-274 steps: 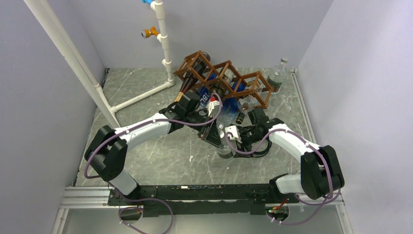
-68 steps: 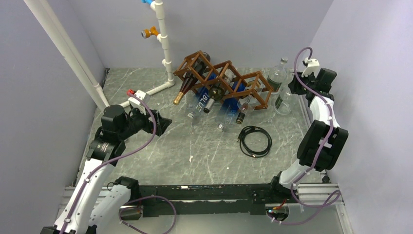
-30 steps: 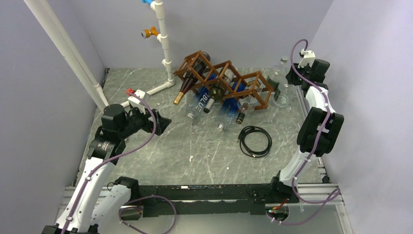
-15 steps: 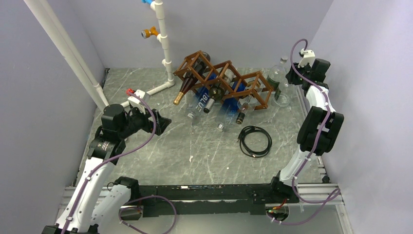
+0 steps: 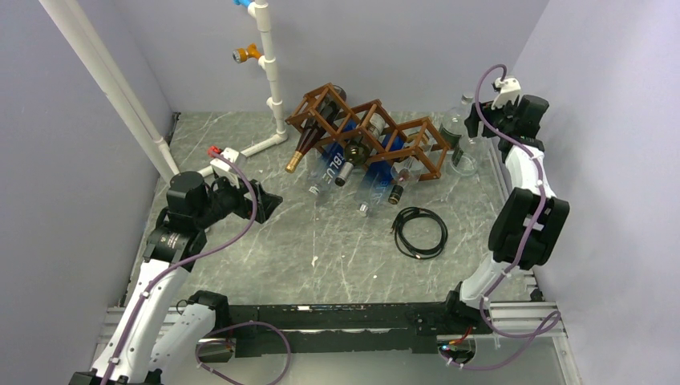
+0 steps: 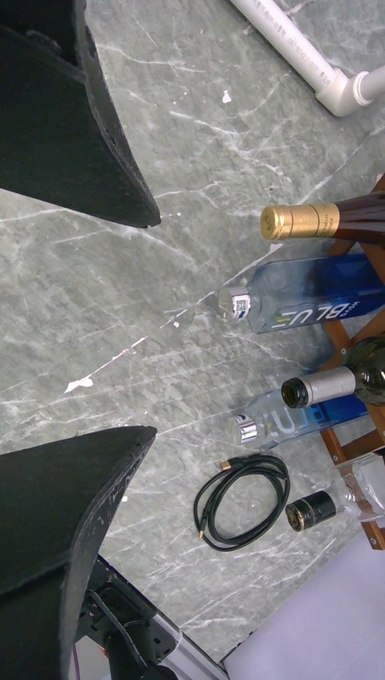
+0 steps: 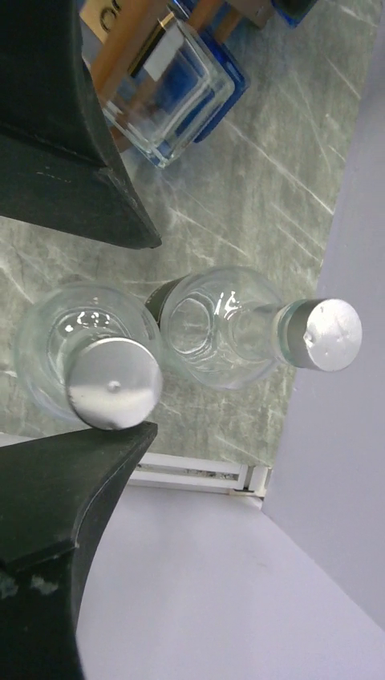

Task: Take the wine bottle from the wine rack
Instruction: Place the wine bottle at the center of the board, then pick up the wine bottle from the wine rack.

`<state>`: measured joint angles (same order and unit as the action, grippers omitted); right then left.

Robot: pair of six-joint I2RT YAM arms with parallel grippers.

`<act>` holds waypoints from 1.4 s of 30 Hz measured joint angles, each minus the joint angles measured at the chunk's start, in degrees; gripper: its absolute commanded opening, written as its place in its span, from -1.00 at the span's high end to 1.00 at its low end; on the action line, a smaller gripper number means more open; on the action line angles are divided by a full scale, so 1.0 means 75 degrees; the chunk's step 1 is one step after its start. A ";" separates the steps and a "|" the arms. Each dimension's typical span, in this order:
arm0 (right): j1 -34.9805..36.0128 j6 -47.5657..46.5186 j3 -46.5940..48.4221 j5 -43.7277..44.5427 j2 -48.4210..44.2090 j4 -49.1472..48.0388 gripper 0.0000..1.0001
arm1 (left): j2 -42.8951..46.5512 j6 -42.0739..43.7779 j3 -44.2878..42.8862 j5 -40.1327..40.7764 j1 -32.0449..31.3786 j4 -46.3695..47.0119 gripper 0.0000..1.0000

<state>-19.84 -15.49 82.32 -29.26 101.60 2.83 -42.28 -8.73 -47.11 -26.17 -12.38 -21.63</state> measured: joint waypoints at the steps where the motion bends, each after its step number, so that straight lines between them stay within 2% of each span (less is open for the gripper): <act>1: 0.0003 -0.0023 -0.0096 0.0000 -0.0146 -0.0015 -0.71 | 0.0012 0.0000 0.0000 0.0000 0.0000 0.0000 -0.99; 7: -0.0023 -0.0070 -0.0673 0.0058 -0.0912 -0.0070 -0.87 | 0.0073 -0.0012 0.0000 -0.0064 0.0015 0.0012 -0.99; 17: -0.0516 0.0332 -0.2087 -0.0184 -0.2582 -0.0131 -0.94 | 0.0154 -0.0166 0.0038 -0.0236 0.0067 0.0210 -0.99; 22: -0.0804 0.0510 -0.2541 -0.0743 -0.3448 0.0029 -0.95 | 0.0108 -0.0356 0.0134 -0.0402 0.0090 0.0358 -0.99; 35: -0.0851 0.0344 -0.3034 -0.2634 -0.5292 0.1845 -0.98 | -0.0143 -0.0737 0.0289 -0.0968 0.0099 0.0635 -0.99; 42: -0.0851 0.0364 -0.3625 -0.3381 -0.6102 0.2159 -0.99 | -0.0315 -0.0854 0.0417 -0.1195 0.0099 0.0676 -0.99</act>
<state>-26.22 -12.75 55.13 -54.61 55.83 19.03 -44.64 -15.14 -43.99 -35.14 -11.64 -16.56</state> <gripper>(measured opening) 0.993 0.995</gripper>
